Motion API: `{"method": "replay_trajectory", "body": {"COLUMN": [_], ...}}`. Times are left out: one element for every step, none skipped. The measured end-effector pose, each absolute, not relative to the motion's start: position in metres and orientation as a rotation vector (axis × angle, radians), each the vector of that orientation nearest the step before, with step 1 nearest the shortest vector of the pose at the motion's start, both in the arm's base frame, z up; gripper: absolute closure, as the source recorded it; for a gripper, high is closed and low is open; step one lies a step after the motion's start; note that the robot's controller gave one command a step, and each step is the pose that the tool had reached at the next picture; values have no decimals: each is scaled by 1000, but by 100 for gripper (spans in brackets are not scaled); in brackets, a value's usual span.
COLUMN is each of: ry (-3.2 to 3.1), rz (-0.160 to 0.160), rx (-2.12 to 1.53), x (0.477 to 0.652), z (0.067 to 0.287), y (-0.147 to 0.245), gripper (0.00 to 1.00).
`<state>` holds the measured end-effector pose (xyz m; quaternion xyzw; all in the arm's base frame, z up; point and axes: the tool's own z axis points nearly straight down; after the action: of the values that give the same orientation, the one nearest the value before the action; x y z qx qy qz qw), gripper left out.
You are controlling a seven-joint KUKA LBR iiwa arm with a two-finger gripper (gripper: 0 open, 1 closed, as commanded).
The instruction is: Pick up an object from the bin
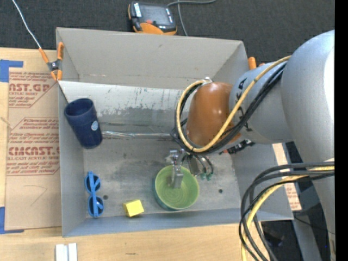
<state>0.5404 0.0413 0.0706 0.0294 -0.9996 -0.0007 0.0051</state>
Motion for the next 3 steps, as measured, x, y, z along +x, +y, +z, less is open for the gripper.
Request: {"method": "replay_trajectory", "body": {"ry": [-2825,-2412,-2384], "rz": [-9,-8,-14], "rx": [1364,2016,2056], "x": [528,585,580], "z": [109,169,174], "y": [23,1,49], "gripper": [100,100,100]}}
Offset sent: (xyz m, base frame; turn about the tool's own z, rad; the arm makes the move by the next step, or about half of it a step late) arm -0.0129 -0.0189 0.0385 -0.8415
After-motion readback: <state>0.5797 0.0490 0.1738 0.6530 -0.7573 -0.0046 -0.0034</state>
